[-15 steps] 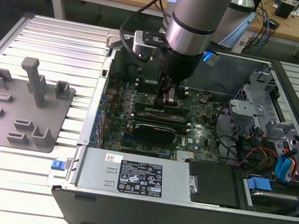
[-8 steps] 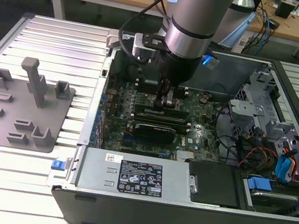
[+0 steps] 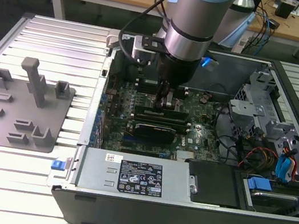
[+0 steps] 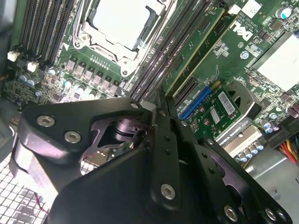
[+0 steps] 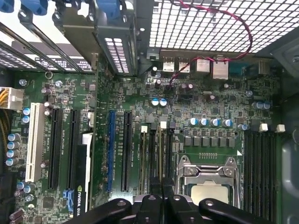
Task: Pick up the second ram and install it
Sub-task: 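Insert the second ram into the second slot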
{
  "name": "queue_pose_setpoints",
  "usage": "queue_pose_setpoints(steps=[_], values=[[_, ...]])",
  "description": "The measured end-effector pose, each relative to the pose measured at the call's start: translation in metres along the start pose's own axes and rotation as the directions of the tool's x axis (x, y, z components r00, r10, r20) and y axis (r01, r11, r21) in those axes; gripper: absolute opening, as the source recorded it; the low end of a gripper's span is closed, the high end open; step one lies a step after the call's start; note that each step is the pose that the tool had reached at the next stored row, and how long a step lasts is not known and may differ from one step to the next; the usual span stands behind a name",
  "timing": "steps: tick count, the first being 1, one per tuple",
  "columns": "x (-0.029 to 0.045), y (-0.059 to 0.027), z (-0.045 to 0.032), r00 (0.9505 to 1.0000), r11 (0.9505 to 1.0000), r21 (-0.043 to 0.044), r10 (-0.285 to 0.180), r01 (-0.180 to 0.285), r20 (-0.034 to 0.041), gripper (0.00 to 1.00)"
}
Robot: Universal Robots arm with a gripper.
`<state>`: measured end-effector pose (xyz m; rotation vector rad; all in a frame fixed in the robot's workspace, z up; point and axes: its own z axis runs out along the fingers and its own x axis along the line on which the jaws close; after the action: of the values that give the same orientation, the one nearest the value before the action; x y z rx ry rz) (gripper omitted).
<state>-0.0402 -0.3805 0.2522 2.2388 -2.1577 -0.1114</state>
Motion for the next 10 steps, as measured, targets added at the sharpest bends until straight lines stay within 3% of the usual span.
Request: queue_pose_setpoints(steps=[10], values=[[0.0002,-0.0010,0.0066,1.0000,1.0000,0.0003,0.000,0.000,0.0000,0.09]])
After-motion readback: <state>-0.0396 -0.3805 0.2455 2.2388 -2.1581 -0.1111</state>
